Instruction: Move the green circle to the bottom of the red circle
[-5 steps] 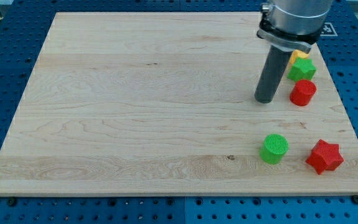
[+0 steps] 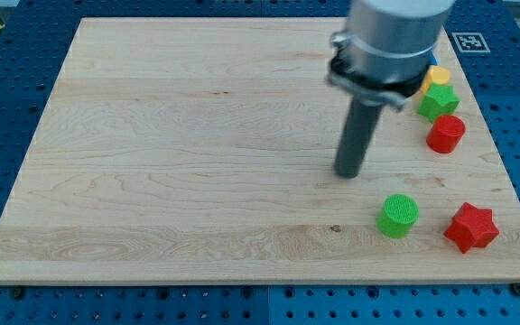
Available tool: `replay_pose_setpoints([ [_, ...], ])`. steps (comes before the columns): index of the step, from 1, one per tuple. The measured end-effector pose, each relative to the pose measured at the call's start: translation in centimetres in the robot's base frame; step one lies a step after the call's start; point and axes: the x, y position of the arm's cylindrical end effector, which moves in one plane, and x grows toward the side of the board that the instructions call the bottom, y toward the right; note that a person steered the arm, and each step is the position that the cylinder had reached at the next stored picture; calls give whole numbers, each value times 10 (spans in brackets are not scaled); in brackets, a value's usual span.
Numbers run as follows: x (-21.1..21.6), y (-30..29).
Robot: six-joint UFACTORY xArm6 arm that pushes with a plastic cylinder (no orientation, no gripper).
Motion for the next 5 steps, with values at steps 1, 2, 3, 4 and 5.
replay_pose_setpoints([
  [1, 59, -31],
  [2, 84, -26],
  [3, 82, 3],
  [4, 79, 39],
  [5, 57, 54],
])
